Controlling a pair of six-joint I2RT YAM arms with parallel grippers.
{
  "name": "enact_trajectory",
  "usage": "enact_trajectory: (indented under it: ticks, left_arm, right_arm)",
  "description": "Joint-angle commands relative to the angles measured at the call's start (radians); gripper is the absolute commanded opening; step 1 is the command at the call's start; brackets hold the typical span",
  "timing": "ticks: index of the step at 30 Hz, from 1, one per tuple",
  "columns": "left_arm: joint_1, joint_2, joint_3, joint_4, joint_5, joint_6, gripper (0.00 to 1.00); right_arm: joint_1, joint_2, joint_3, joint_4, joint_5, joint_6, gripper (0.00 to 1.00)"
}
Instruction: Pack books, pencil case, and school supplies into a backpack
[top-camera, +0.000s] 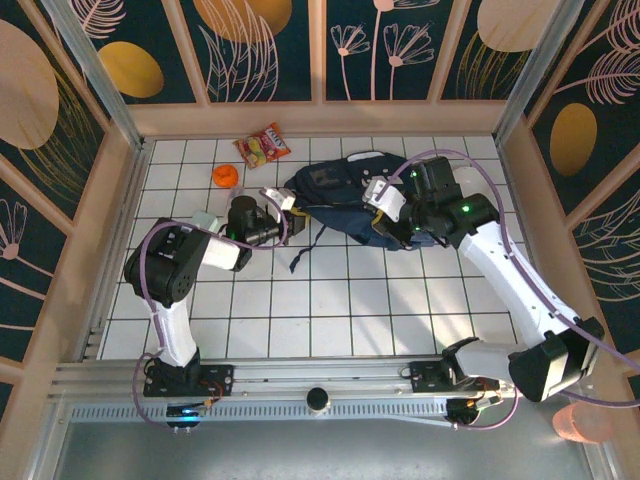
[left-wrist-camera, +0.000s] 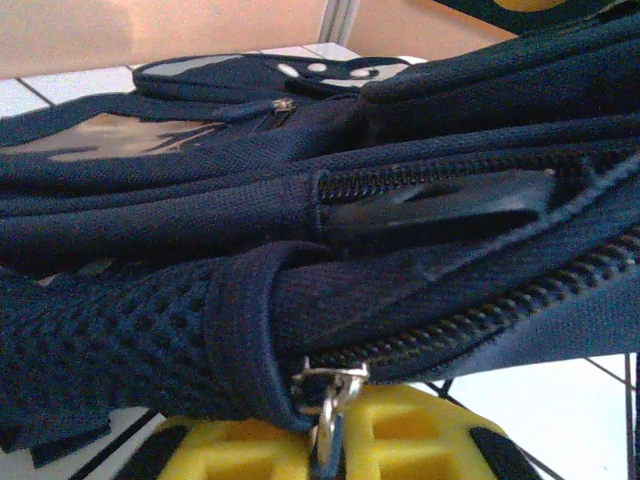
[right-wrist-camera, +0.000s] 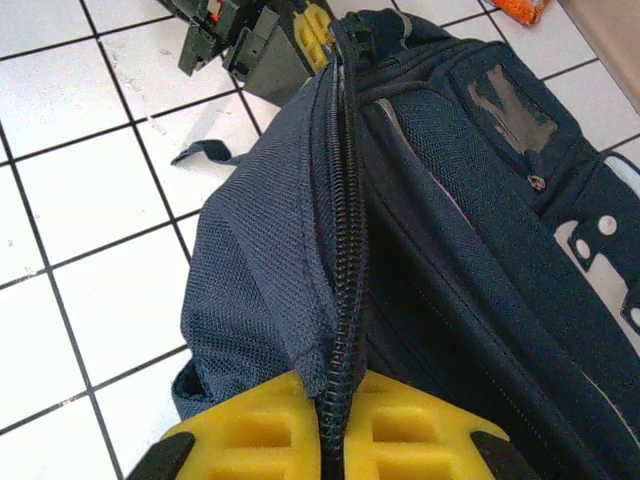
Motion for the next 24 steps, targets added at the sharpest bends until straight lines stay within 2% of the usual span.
enact_trajectory:
  ticks: [1, 9, 16, 24]
  left_arm:
    - [-0.004, -0.012, 0.024, 0.006, 0.075, 0.015, 0.01]
    - [-0.009, -0.113, 0.035, -0.224, 0.246, 0.091, 0.00]
    - [-0.018, -0.204, 0.070, -0.479, 0.270, 0.194, 0.00]
    - [-0.086, -0.238, 0.200, -0.908, 0.305, 0.425, 0.00]
  right_arm:
    - [-0.010, -0.045, -0.012, 0.129, 0.043, 0.058, 0.00]
    - [0.010, -0.047, -0.135, 0.311, 0.123, 0.159, 0.00]
    - [0.051, -0.037, -0.255, 0.444, 0.142, 0.219, 0.00]
    - [0.103, 0.002, -0.334, 0.656, 0.211, 0.373, 0.00]
